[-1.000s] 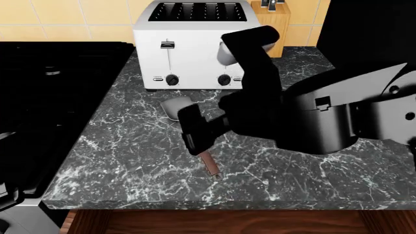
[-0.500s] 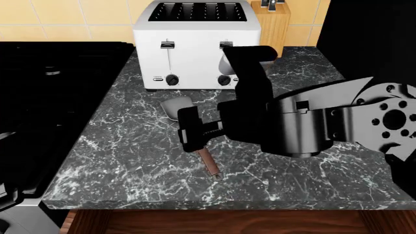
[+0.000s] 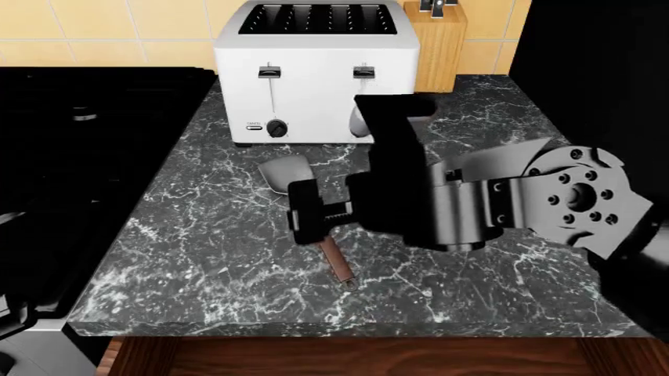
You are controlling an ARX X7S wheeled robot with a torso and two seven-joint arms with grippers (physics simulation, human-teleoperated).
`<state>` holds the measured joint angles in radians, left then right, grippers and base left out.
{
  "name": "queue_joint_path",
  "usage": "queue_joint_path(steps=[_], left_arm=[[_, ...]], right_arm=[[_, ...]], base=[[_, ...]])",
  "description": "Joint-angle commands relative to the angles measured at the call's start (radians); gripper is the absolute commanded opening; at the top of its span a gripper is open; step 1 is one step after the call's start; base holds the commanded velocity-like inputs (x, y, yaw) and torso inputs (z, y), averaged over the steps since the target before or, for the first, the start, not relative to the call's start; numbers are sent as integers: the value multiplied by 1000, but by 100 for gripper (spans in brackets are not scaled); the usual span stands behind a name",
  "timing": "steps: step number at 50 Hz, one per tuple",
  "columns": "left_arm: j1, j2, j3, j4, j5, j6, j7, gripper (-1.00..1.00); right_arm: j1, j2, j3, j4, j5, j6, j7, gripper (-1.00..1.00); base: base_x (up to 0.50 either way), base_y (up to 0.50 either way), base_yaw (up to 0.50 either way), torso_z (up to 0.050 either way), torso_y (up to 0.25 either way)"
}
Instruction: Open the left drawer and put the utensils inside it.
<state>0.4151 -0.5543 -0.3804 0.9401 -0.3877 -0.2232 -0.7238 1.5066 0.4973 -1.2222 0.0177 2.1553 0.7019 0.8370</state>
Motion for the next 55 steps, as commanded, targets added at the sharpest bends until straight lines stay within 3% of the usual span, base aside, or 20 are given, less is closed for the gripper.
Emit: queue_joint_path(steps=[1,55], left_arm=[[3,0,-2,2,-1,1,-1,100],[8,-8,-3,-3,-5,11,-13,100]], right_arm=[[-29,-16,-21,29,-21,-1,-17,100],[-62,-64,-115,77,-126,60,-61,100]], base=[[0,0,0,0,0],[0,0,0,0,0]])
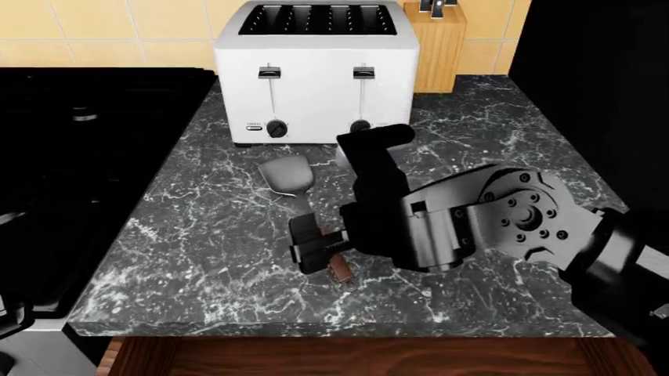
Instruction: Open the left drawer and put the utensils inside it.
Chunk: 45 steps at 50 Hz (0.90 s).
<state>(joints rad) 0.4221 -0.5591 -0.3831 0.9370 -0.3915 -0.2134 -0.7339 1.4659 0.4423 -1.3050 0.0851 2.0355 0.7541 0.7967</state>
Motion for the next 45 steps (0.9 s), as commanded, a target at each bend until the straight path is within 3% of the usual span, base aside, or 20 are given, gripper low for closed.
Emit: queue_joint_path(steps=[1,5,6,45], left_arm=[[2,-3,0,1,-1,1,-4,100],[2,-5,1,1,-2,1,-5,100],[3,-5,0,1,-2,2,-5,100],[1,-12,12,-5,-2,6,-14,100]], right_arm=[[-21,-9,-33,9,-6,8,-20,100],[-21,-7,-36,4,-5,13,-17,100],[-21,-7,-38,5,-3,16,-14,-100],[82,30,-43,-113,-105,105,-98,-100]], base=[[0,0,0,0,0],[0,0,0,0,0],[0,0,0,0,0],[0,0,0,0,0]])
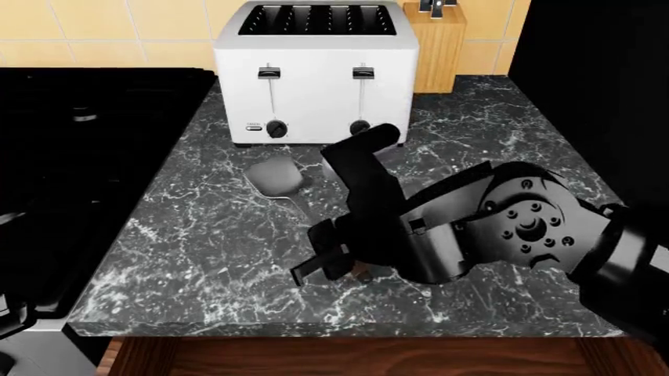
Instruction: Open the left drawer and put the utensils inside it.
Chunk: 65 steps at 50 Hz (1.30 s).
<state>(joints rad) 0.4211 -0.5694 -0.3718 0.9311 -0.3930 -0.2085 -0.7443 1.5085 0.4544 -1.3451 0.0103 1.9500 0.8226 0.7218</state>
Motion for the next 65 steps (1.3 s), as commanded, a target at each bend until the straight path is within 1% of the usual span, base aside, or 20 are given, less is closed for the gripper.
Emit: queue_joint_path(steps=[1,8,17,27,32,44,56,65], left_arm=[[2,-2,0,1,0,1,-3,100],[4,-3,0,1,0,3,-5,100],[5,-5,1,2,-1,3,-7,100],[4,-7,6,1,0,4,-9,100],[6,-7,3,1,-2,6,-9,100],[4,-11,4,1,-4,5,-13,100],[1,-15,12,2,-1,2,-17,100],[-1,-18,18,0,1,0,-19,100]], right_arm=[[43,21,-2,-42,-20,39,-22,-100],[85,42,6,-61,-23,55,-3,-100],[160,78,41,-138,-5,73,30,-100],[187,146,52,-239,-41,118,-19,-100],[182,179,48,-286,-85,145,-79,-100],[210,247,72,-391,-202,201,-317,-100],[198,325,131,-426,-254,154,-526,-100],[188,358,148,-469,-274,141,-613,-100]], base=[[0,0,0,0,0],[0,0,0,0,0],[0,0,0,0,0],[0,0,0,0,0],[0,0,0,0,0],[0,0,0,0,0],[0,0,0,0,0],[0,0,0,0,0]])
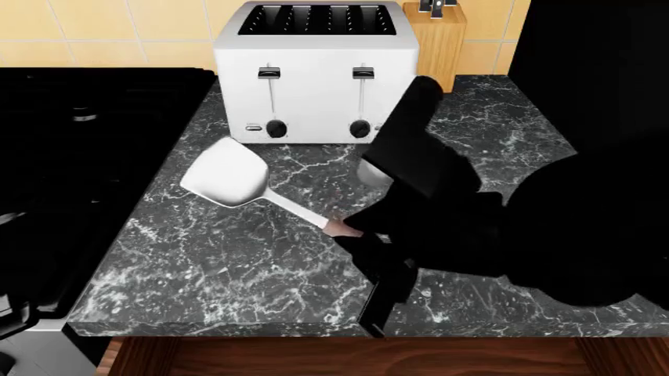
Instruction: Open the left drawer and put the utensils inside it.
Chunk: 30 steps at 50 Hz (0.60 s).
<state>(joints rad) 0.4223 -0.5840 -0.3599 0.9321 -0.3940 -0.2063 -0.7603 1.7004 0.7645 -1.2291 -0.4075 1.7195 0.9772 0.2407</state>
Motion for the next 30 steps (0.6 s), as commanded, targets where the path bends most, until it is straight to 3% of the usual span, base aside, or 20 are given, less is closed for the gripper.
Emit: queue_joint_path(steps=[1,30], left_arm=[[-2,-4,6,-1,2,-2,-3,100],[3,-7,4,-3,-4,6,-6,100]], right_arm=[[-2,49,32,-59,-45,-12,-138,-100],[37,9,6,-163,-101,61,-251,-100]], base=[[0,0,0,0,0],[0,0,0,0,0]])
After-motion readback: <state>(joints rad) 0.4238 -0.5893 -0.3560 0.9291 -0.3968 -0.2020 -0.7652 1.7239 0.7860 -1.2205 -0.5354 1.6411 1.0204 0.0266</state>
